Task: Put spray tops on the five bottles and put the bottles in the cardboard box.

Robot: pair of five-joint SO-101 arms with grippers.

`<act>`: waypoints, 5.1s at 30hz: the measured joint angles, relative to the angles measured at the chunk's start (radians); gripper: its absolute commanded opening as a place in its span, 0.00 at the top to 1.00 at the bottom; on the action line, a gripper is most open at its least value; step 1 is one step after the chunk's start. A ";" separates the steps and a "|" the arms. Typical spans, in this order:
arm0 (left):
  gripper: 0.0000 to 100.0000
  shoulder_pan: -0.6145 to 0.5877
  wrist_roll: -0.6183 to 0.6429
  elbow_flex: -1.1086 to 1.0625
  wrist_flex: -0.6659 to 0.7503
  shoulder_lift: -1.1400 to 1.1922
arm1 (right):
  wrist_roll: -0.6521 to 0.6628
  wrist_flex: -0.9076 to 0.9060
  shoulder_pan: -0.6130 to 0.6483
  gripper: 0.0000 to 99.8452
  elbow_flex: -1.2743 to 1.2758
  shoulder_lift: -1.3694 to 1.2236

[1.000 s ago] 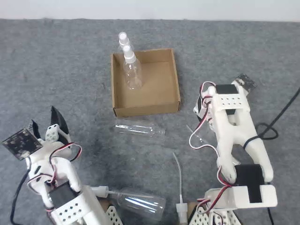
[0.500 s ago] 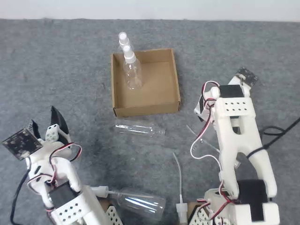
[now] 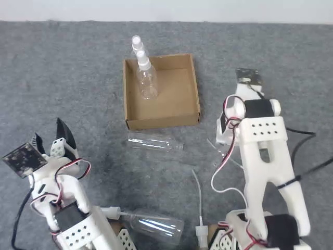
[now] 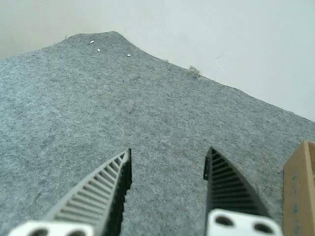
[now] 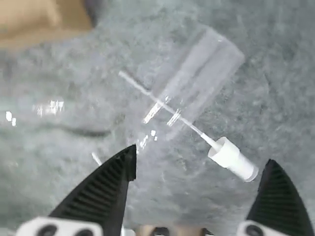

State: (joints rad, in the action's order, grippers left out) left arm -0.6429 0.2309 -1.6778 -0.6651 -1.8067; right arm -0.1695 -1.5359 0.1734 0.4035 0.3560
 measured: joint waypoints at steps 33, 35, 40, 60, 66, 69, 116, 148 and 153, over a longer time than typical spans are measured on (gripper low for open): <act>0.77 0.000 0.000 0.000 0.000 0.000 | 1.301 -0.025 0.051 0.67 0.176 0.069; 0.77 0.000 0.000 0.000 0.000 0.000 | 1.343 -0.025 0.051 0.67 0.176 0.069; 0.77 0.000 0.000 0.000 0.000 0.000 | 1.413 0.002 0.051 0.67 0.176 0.069; 0.77 0.043 -0.040 0.000 0.000 0.000 | 1.556 0.324 0.015 0.67 0.428 0.069; 0.77 0.081 -0.048 0.000 0.000 0.000 | 1.568 0.416 0.015 0.67 0.491 0.069; 0.77 0.086 -0.048 0.000 0.000 0.000 | 1.568 0.457 0.015 0.67 0.525 0.069; 0.77 0.087 -0.048 0.000 0.000 0.000 | 0.738 0.586 0.069 0.67 0.578 0.071; 0.77 0.087 -0.048 0.000 0.000 0.000 | 0.829 0.525 0.103 0.67 0.502 0.071; 0.77 0.087 -0.048 0.000 0.000 0.000 | 0.872 0.525 0.123 0.67 0.502 0.071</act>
State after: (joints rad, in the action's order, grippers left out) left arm -0.5554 0.1834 -1.6778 -0.6651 -1.8067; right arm 0.7020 -1.0111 0.2961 0.9053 0.4266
